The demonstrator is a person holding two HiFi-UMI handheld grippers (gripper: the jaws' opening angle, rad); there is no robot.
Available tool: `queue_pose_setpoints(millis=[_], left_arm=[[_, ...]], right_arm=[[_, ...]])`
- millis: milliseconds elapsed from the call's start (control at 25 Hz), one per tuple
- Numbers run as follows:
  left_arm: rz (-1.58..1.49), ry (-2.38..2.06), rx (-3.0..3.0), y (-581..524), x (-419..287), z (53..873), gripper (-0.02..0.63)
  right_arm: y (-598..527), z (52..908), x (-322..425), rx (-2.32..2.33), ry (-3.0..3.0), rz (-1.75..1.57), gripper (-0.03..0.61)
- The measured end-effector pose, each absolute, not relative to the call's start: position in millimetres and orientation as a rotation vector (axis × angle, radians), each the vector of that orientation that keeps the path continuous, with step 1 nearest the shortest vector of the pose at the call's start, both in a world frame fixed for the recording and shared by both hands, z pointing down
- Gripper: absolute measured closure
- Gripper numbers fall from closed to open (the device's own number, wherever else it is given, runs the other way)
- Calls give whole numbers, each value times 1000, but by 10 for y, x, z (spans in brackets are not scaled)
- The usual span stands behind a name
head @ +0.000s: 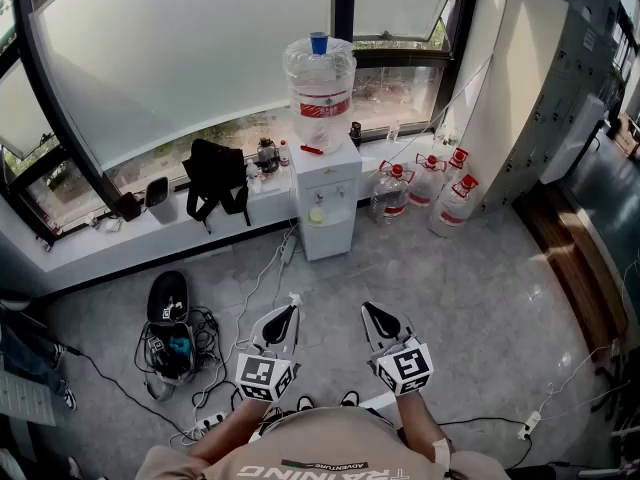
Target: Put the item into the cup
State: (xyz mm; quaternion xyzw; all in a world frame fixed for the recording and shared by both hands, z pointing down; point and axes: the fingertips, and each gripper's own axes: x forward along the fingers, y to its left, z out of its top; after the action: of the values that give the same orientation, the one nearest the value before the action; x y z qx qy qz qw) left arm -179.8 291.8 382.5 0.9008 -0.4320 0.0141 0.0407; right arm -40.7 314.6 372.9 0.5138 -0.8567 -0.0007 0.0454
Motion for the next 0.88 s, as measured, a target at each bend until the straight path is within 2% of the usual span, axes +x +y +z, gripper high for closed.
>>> queue_pose_setpoints(millis=[880], left_arm=[[28, -1304, 2758, 2644, -2183, 3913, 606]], right_arm=[[2981, 3831, -523, 1689, -2551, 29, 568]])
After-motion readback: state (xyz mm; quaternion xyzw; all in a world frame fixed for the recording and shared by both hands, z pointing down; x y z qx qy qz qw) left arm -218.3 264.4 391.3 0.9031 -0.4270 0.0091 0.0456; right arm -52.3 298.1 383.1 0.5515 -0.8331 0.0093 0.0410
